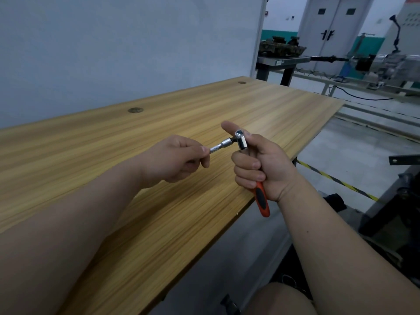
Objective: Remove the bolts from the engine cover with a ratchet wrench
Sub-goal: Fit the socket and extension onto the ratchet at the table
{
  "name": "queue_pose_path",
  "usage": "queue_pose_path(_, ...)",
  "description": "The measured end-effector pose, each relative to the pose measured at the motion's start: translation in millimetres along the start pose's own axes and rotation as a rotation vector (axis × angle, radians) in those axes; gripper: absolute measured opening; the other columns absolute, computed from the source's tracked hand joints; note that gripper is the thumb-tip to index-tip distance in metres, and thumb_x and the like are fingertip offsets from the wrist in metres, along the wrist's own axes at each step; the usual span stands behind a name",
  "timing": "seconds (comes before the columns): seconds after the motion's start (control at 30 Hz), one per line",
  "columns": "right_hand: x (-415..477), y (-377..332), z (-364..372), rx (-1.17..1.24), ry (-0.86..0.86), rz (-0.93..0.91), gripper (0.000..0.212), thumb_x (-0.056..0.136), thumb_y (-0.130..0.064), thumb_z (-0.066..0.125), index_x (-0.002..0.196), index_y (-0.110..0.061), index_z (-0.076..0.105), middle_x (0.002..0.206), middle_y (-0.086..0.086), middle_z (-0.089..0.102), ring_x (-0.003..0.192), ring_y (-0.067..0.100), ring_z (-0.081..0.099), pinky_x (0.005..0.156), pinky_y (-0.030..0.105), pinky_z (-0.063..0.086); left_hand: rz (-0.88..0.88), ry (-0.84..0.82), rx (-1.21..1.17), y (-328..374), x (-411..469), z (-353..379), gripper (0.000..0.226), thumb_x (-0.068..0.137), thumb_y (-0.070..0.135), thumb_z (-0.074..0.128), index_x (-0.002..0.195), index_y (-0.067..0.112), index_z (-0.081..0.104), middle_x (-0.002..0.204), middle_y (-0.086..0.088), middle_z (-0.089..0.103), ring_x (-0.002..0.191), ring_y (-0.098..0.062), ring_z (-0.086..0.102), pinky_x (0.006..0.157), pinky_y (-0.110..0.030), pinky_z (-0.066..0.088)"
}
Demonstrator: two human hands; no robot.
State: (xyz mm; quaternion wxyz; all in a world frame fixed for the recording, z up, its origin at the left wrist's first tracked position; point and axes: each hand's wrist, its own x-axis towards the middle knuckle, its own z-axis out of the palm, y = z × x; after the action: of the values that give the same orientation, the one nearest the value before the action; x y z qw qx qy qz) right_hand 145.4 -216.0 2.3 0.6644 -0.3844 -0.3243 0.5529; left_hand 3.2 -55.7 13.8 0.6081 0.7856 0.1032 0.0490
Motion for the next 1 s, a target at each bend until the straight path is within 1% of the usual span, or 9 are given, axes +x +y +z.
queue_pose_path(0.13,-5.0,-5.1,-0.2,-0.063,-0.039,0.058,0.035,0.092,-0.037,0.043,0.112,-0.034,0.071,0.041,-0.009,0.035,0.028,0.002,0.029,0.034,0.015,0.032,-0.068,-0.120,0.007,9.6,-5.8,1.0,0.029,0.083,0.039,0.054,0.071,0.015,0.064,0.050,0.003,0.031,0.041,-0.009,0.022,0.039,-0.018,0.015)
queue_pose_path(0.3,-0.4,-3.9,5.5,-0.070,0.182,-0.037,0.037,0.102,-0.039,0.036,0.110,-0.022,0.068,0.045,-0.006,0.033,0.030,0.005,0.027,0.035,0.018,0.030,0.145,0.364,0.454,10.3,5.3,13.5,0.026,0.097,0.036,0.052,0.082,0.027,0.072,0.056,0.013,0.054,0.047,-0.002,0.043,0.046,-0.017,0.038)
queue_pose_path(0.4,7.6,2.3,9.9,-0.035,0.409,-0.206,0.035,0.096,-0.049,0.049,0.091,-0.020,0.068,0.046,-0.006,0.034,0.032,0.006,0.027,0.036,0.020,0.032,0.280,0.730,0.641,-7.2,4.2,-9.9,0.025,0.094,0.034,0.056,0.118,0.029,0.063,0.108,0.010,0.058,0.101,-0.012,0.056,0.090,-0.027,0.044)
queue_pose_path(0.47,11.0,7.7,6.5,0.105,0.593,-0.274,0.029,0.095,-0.044,0.056,0.081,-0.020,0.062,0.046,-0.007,0.035,0.033,0.007,0.028,0.037,0.020,0.033,0.076,0.684,0.879,-31.6,-1.0,-35.2,0.062,0.088,0.048,0.060,0.143,0.030,0.038,0.146,-0.001,0.032,0.137,-0.023,0.028,0.111,-0.038,0.026)
queue_pose_path(0.53,13.9,15.1,0.8,0.303,0.690,-0.281,0.024,0.095,-0.034,0.055,0.076,-0.019,0.052,0.048,-0.006,0.039,0.033,0.008,0.028,0.037,0.018,0.034,-0.148,0.505,1.007,-53.0,-1.5,-47.2,0.092,0.079,0.065,0.060,0.152,0.036,0.012,0.160,0.003,0.005,0.147,-0.025,0.005,0.116,-0.046,0.014)
queue_pose_path(0.67,20.4,28.2,-4.8,0.449,0.743,-0.292,0.019,0.095,-0.023,0.053,0.078,-0.015,0.050,0.050,-0.003,0.043,0.033,0.010,0.029,0.041,0.020,0.042,-0.189,0.401,0.948,-66.0,27.7,-47.1,0.093,0.078,0.073,0.053,0.151,0.041,0.006,0.161,0.000,0.004,0.147,-0.028,0.006,0.117,-0.046,0.014)
queue_pose_path(0.77,21.2,32.2,-7.8,0.379,0.713,-0.306,0.015,0.095,-0.023,0.053,0.083,-0.014,0.053,0.051,-0.002,0.044,0.034,0.011,0.032,0.042,0.022,0.044,-0.241,0.396,1.051,-59.9,57.8,-40.4,0.067,0.088,0.065,0.046,0.146,0.037,0.028,0.153,-0.005,0.025,0.140,-0.029,0.023,0.111,-0.042,0.024)
queue_pose_path(0.87,20.7,34.6,-9.2,0.343,0.718,-0.312,0.012,0.095,-0.022,0.053,0.086,-0.013,0.054,0.051,-0.002,0.045,0.035,0.011,0.033,0.043,0.024,0.046,-0.174,0.479,1.143,-57.2,69.0,-35.8,0.038,0.094,0.053,0.043,0.119,0.026,0.053,0.129,-0.007,0.048,0.120,-0.027,0.040,0.096,-0.038,0.034)
queue_pose_path(1.0,17.0,32.6,-4.4,0.302,0.744,-0.301,0.011,0.096,-0.021,0.052,0.090,-0.013,0.055,0.048,-0.003,0.046,0.034,0.010,0.035,0.045,0.025,0.048,-0.153,0.606,1.127,-55.4,56.1,-25.5,0.033,0.097,0.043,0.044,0.100,0.016,0.062,0.102,-0.010,0.064,0.092,-0.028,0.056,0.069,-0.030,0.037)
